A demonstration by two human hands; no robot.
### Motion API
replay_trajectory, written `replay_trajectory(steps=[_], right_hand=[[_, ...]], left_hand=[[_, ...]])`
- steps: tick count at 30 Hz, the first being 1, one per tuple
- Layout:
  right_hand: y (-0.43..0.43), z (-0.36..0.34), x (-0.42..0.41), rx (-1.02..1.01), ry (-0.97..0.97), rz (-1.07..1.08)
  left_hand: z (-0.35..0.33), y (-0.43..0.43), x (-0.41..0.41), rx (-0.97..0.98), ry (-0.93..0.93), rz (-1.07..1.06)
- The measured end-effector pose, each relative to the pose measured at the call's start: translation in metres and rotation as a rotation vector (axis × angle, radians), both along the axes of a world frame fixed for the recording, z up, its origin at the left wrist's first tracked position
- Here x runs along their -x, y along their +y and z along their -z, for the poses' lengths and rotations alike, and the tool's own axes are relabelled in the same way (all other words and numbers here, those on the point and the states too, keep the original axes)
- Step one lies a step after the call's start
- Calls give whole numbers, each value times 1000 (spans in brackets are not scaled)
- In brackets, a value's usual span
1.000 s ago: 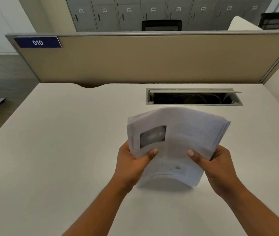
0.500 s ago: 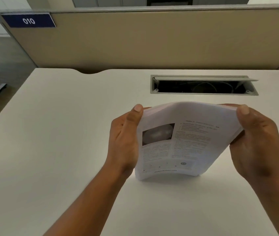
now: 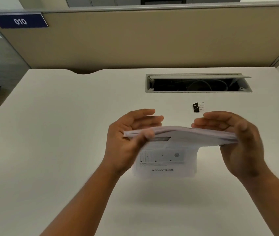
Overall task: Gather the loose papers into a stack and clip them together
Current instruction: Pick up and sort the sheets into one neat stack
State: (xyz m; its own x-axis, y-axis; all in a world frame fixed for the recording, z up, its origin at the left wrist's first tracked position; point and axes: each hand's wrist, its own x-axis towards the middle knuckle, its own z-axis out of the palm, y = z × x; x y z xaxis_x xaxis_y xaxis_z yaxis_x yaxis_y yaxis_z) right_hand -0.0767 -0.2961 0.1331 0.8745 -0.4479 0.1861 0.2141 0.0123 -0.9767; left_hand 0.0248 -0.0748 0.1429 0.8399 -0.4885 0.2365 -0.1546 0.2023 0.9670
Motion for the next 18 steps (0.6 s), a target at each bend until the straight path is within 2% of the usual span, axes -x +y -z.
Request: replay_trajectory(steps=[4, 6, 9, 12, 15, 18], right_hand=[[2, 20, -4, 37, 24, 37], [2, 29, -10, 64, 77, 44], [-6, 39, -14, 74, 136, -6], [-19, 48, -10, 42, 244, -95], [-24, 62, -4, 73, 457, -134], [-20, 68, -7, -17, 483, -121]], left_hand=[[42, -5, -6, -250, -205, -97], [57, -9, -7, -321, -188, -144], [65, -14, -11, -367, -63, -134], [64, -14, -22, -293, 88, -152], [55, -16, -33, -172, 225, -183], [54, -19, -41, -70, 379, -167]])
